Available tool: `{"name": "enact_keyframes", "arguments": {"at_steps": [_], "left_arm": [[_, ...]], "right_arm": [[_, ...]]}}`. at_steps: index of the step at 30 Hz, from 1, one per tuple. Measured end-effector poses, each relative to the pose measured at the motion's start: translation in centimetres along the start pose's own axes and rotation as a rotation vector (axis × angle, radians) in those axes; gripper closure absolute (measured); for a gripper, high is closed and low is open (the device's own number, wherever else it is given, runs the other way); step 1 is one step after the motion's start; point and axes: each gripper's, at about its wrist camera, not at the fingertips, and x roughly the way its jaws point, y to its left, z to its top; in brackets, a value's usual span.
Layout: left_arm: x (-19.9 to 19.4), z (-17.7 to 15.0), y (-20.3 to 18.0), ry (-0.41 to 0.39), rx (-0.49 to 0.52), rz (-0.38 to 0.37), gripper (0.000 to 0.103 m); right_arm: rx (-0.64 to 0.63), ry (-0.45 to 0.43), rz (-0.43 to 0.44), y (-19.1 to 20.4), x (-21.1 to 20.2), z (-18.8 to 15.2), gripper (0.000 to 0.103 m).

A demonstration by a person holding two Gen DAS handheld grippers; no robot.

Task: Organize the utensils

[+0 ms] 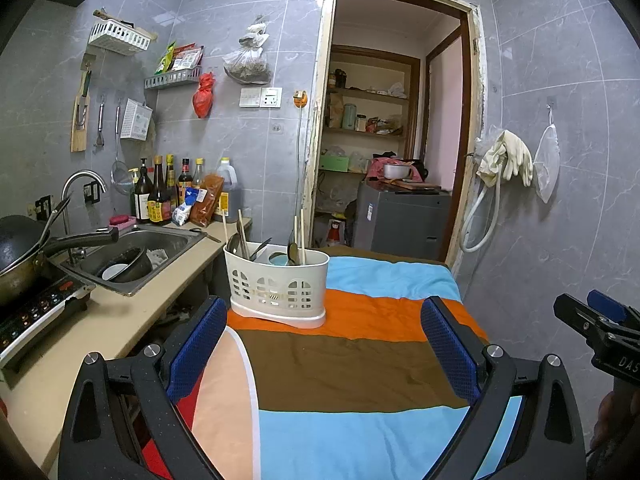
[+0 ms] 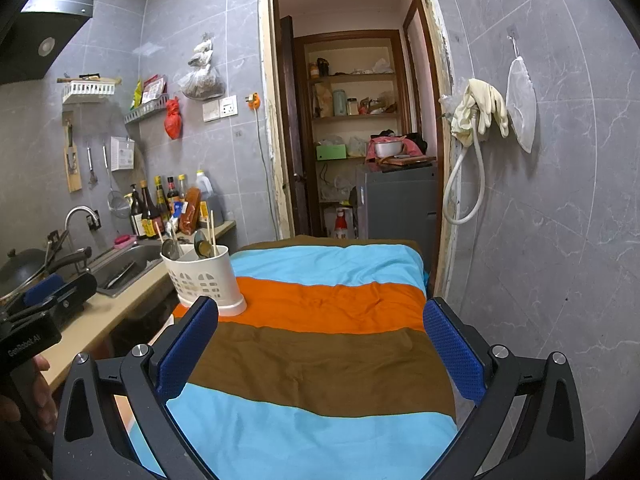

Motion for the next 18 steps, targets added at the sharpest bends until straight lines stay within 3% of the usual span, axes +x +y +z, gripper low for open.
{"name": "enact_keyframes", "arguments": {"at_steps": [18], "left_arm": [[0.02, -0.12, 0.03, -0.001, 0.0, -0.001, 0.008]], "right_arm": [[0.001, 0.002, -0.001, 0.03, -0.05, 0.13, 0.0]]}}
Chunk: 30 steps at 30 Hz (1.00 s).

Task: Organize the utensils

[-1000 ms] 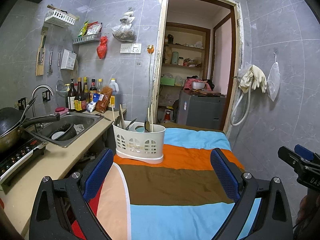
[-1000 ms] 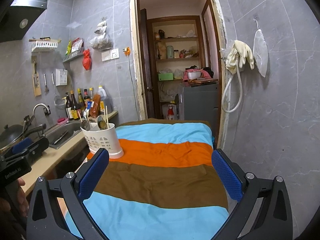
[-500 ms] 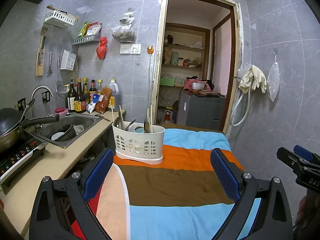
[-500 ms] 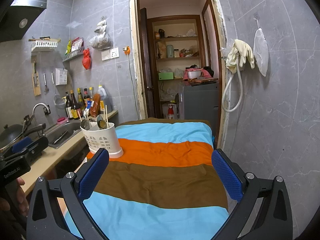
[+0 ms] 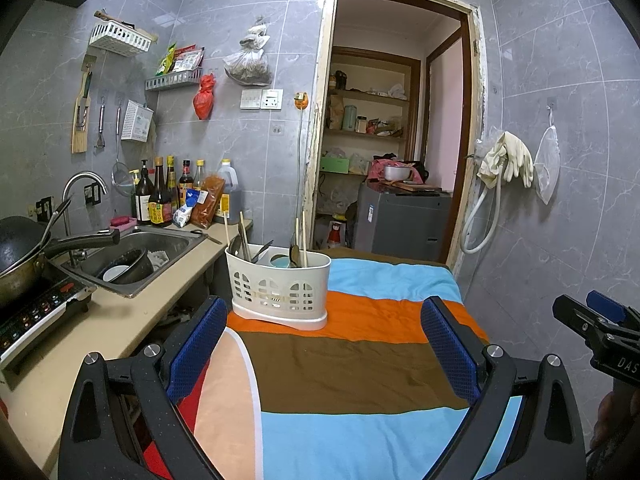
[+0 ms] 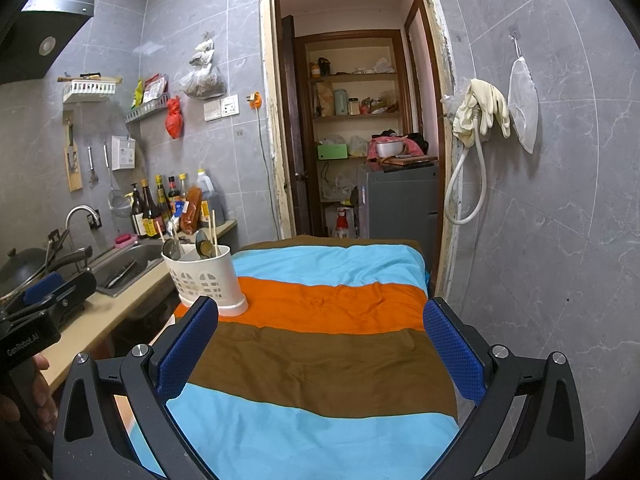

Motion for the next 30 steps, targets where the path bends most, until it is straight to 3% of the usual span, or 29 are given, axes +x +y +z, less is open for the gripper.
{"name": "enact_keyframes", "arguments": {"at_steps": [30], "left_arm": [[0.07, 0.01, 0.0, -0.001, -0.001, 0.001, 0.008]], "right_arm": [[-0.001, 0.003, 0.0, 0.04, 0.11, 0.12, 0.0]]}}
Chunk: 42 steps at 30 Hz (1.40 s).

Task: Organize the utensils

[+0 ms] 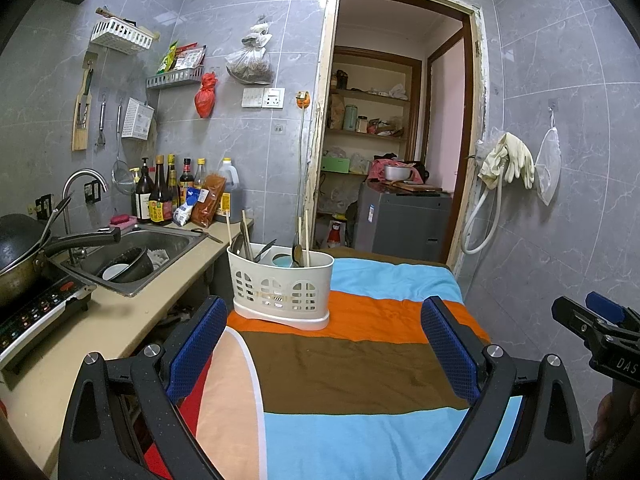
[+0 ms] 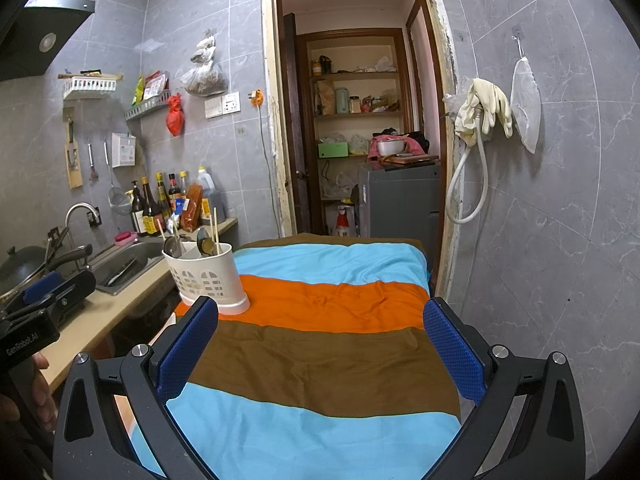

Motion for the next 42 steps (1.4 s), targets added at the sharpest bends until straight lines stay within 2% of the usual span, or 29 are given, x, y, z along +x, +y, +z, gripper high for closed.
{"name": "enact_keyframes", "arguments": {"at_steps": [22, 29, 42], "left_arm": [[0.0, 0.2, 0.1, -0.002, 0.0, 0.001, 0.008], [0.7, 0.4, 0.4, 0.029, 0.009, 0.034, 0.008], [0.8, -0.3, 0.3, 0.034, 0.032, 0.044, 0.008]], "right_arm": [[-0.003, 0.003, 0.004, 0.4, -0.1, -0.7, 0.0], [-0.002, 0.007, 0.003, 0.4, -0.1, -0.6, 0.0], [-0.003, 0.008, 0.003, 0.5, -0.2, -0.9, 0.0]]}}
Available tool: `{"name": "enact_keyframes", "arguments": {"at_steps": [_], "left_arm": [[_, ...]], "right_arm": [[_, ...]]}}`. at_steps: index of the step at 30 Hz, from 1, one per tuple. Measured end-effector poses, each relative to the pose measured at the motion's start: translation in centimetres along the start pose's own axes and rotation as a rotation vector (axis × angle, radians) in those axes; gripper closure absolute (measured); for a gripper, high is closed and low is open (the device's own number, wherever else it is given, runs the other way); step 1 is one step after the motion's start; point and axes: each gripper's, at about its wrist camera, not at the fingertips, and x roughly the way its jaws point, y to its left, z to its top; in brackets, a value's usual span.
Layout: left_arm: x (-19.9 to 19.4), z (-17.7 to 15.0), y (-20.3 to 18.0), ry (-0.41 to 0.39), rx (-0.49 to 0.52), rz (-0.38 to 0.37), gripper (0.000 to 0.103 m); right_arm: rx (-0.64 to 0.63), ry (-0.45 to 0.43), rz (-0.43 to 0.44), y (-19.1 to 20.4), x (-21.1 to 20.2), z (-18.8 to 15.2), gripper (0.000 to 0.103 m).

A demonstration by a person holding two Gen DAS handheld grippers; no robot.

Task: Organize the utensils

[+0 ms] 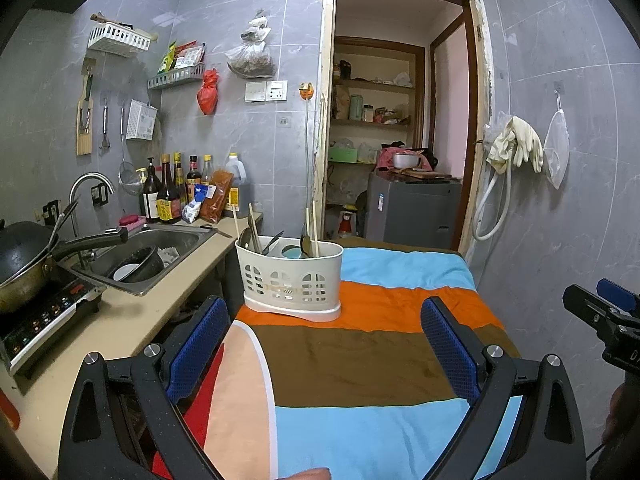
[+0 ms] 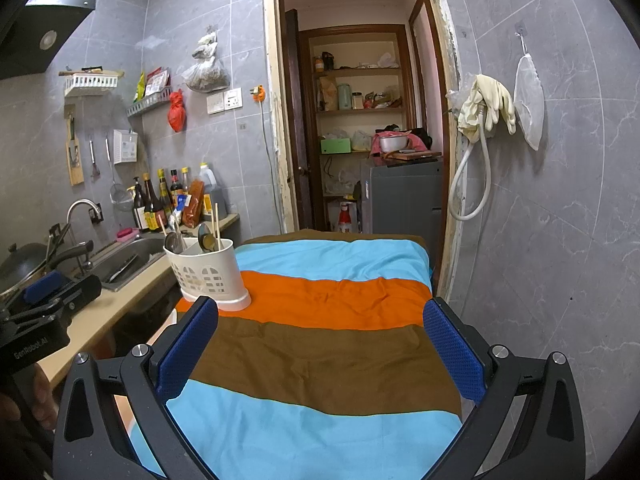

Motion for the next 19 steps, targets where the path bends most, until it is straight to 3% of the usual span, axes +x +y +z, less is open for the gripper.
{"name": "enact_keyframes", "arguments": {"at_steps": [19], "left_arm": [[0.01, -0.2, -0.18, 0.002, -0.003, -0.002, 0.008]], "right_arm": [[-0.001, 0.002, 0.001, -0.01, 0.05, 0.18, 0.0]]}}
